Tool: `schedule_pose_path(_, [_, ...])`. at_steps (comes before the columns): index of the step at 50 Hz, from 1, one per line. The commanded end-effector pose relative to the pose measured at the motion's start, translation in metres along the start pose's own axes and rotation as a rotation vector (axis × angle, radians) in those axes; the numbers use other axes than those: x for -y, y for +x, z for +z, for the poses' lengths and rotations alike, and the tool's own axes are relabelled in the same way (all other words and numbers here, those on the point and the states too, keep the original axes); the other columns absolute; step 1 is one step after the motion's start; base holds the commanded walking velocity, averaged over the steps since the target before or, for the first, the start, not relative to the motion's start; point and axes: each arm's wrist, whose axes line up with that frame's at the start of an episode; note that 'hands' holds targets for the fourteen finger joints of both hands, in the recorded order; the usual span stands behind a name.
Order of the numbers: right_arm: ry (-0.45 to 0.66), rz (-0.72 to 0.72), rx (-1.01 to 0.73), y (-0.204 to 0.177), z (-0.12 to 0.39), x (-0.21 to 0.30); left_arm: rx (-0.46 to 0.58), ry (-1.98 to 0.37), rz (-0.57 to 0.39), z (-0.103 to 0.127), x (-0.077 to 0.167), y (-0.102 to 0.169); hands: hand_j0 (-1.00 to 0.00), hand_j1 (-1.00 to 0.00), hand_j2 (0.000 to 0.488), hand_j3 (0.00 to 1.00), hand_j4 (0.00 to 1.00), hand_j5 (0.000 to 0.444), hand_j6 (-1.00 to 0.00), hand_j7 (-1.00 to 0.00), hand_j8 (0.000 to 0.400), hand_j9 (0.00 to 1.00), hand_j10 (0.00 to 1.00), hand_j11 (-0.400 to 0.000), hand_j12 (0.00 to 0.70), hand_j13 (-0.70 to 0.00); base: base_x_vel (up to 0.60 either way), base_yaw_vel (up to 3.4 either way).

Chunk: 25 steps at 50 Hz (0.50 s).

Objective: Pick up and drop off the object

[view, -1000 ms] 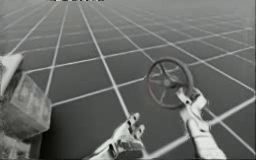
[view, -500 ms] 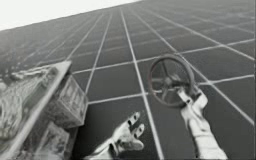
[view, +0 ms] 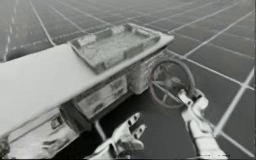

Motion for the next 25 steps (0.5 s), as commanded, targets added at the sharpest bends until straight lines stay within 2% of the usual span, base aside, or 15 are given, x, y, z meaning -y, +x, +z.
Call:
schedule_pose_path(1, [0.046,0.041,0.018,-0.005,0.0088,-0.006,0.011,0.024,0.0,0.003,0.0054,-0.0026,0.0,0.0,0.0,1.0,1.0,0.0,0.0,0.0,0.0,1.0,1.0,-0.4,0.0,-0.7,0.17,1.78])
schedule_pose_path(25, [0.046,0.041,0.018,-0.005,0.0088,-0.006,0.011,0.024,0.0,0.003,0.0054,-0.0026,0.0,0.0,0.0,1.0,1.0,0.0,0.0,0.0,0.0,1.0,1.0,-0.4,0.0,-0.7,0.2,1.19])
